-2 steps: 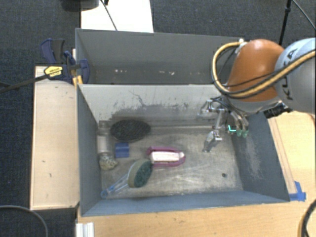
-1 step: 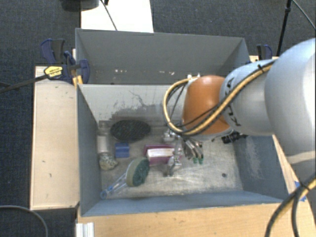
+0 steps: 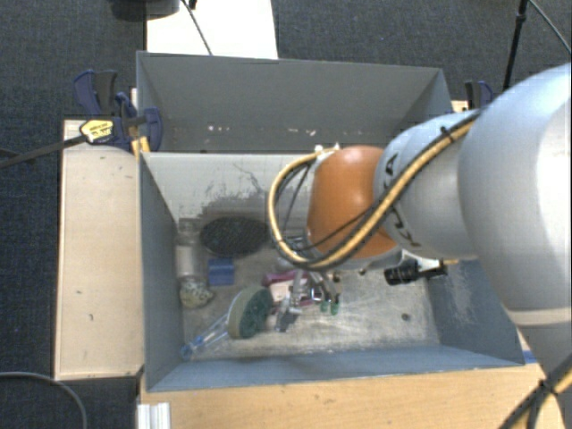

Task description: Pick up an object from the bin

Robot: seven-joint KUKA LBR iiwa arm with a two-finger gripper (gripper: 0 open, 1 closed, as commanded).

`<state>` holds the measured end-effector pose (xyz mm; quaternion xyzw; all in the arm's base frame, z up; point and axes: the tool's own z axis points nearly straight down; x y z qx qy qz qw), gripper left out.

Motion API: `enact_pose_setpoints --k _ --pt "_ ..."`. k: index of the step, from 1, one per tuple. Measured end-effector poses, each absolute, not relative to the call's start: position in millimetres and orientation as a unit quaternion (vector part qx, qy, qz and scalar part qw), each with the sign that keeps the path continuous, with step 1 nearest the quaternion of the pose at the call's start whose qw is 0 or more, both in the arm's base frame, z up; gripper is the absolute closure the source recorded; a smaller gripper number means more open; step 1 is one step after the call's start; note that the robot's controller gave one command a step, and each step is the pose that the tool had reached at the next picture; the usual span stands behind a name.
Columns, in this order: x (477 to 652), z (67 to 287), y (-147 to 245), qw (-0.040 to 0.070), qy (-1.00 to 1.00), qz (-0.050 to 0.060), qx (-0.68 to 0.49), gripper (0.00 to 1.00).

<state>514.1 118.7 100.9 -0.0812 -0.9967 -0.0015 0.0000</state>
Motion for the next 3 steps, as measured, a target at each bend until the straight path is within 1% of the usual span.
enact_pose_setpoints --k 1,2,3 --pt "515.3 111 98 -0.002 -0.996 0.000 -0.085 0.00" --pt "506.5 72 111 -0.005 -0.994 -0.002 -0.106 0.00" --pt "508.2 74 110 -0.004 -0.994 -0.001 -0.106 0.00"
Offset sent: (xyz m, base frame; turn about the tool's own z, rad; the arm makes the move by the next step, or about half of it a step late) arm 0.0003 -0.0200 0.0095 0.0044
